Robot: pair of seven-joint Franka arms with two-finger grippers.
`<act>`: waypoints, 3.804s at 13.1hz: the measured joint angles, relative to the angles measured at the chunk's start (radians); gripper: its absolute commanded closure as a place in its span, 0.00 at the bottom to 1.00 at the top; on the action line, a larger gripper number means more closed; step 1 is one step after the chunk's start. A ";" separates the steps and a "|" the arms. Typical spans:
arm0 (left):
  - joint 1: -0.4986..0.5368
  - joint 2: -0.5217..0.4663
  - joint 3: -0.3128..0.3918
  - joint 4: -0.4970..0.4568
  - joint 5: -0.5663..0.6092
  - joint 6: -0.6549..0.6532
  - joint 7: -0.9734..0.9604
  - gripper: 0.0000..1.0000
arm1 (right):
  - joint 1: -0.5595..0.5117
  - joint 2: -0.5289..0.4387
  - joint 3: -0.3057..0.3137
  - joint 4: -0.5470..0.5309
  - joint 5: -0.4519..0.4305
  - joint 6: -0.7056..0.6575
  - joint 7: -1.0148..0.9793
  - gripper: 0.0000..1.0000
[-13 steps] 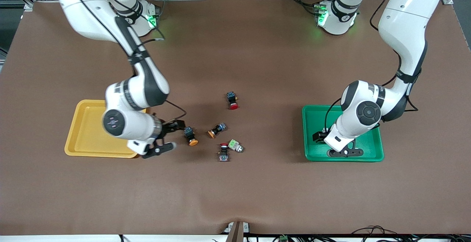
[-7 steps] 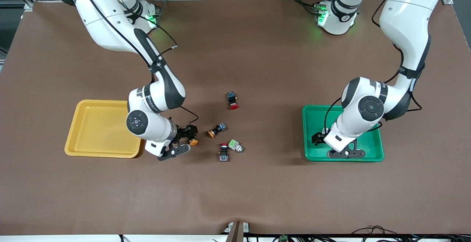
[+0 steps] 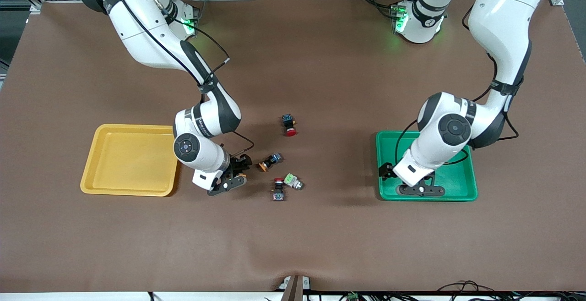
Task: Place green and yellow buttons in trays
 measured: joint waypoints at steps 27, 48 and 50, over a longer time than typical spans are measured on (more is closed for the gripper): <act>-0.321 0.283 -0.005 0.078 0.127 0.638 0.005 0.00 | -0.454 -0.217 -0.205 -0.037 -0.004 -0.534 -0.461 0.00; -0.473 0.422 0.155 0.199 0.198 0.768 0.007 0.03 | -0.297 -0.136 -0.181 0.017 0.224 -0.464 -0.324 0.00; -0.475 0.426 0.161 0.199 0.206 0.768 0.007 0.04 | -0.297 -0.136 -0.181 0.017 0.225 -0.464 -0.308 0.00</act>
